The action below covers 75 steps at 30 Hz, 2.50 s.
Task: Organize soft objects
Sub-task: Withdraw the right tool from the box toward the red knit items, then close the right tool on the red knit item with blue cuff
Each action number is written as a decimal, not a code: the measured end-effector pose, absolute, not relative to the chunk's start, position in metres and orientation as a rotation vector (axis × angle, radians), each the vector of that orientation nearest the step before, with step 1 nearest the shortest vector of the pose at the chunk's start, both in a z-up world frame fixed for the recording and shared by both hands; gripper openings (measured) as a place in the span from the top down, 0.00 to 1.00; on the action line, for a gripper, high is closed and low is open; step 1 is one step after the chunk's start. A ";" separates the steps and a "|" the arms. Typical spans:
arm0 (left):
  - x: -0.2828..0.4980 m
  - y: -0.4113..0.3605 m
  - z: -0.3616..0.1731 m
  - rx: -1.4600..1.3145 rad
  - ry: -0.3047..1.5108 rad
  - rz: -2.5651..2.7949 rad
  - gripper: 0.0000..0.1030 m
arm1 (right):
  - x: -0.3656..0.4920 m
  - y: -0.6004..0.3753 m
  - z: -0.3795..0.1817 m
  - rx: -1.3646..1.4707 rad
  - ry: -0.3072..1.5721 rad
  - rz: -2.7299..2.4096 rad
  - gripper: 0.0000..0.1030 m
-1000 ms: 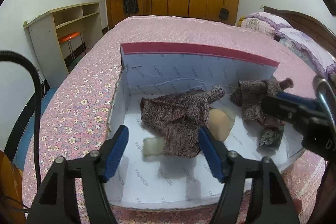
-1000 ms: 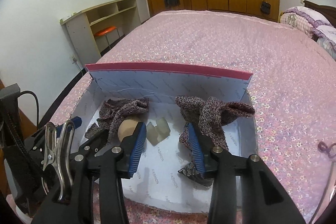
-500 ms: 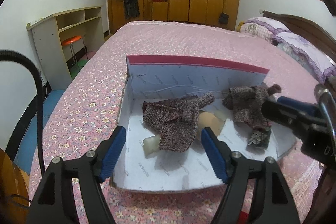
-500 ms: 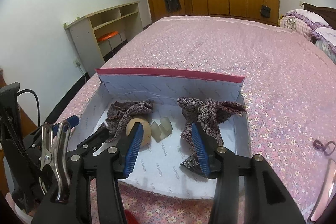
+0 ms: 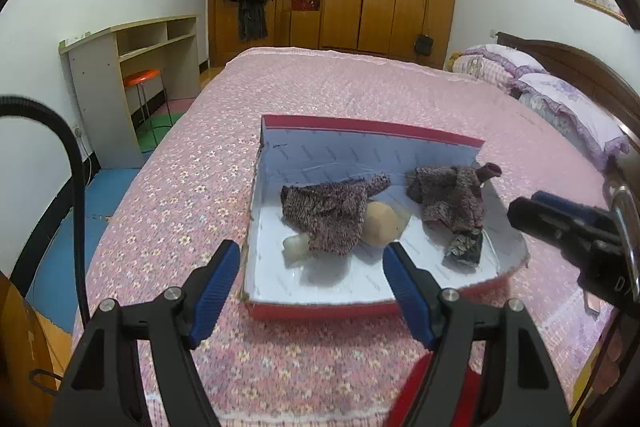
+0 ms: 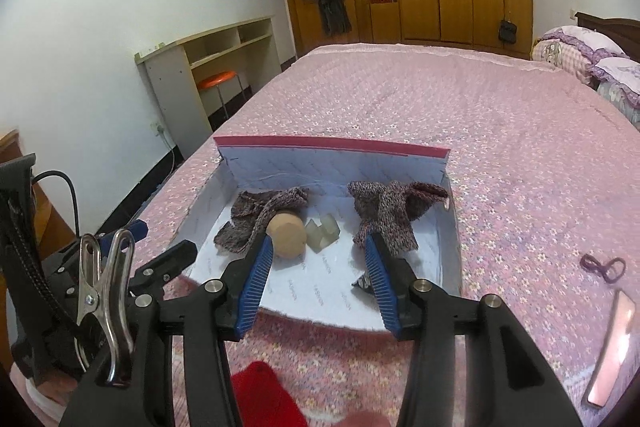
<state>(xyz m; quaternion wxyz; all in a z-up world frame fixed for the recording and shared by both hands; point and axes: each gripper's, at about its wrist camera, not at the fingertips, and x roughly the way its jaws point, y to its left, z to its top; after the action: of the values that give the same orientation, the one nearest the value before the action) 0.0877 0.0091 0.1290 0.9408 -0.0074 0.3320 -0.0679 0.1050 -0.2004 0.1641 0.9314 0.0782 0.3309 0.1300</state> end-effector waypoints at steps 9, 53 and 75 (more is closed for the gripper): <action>0.049 0.012 0.128 -0.013 0.682 -0.151 0.25 | 0.068 -0.205 0.159 0.188 0.678 0.272 0.52; -0.011 -0.025 0.070 -0.091 0.844 -0.348 0.25 | -0.064 -0.228 0.075 0.153 0.776 0.285 0.52; 0.021 -0.041 0.036 -0.237 0.892 -0.412 0.13 | -0.062 -0.233 0.052 0.168 0.807 0.319 0.54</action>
<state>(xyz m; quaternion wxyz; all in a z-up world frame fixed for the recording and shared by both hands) 0.0215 -0.0405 0.0360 0.8748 -0.1137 0.4274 -0.1975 -0.0617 -0.2327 0.0516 0.9039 0.0812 0.3904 0.1546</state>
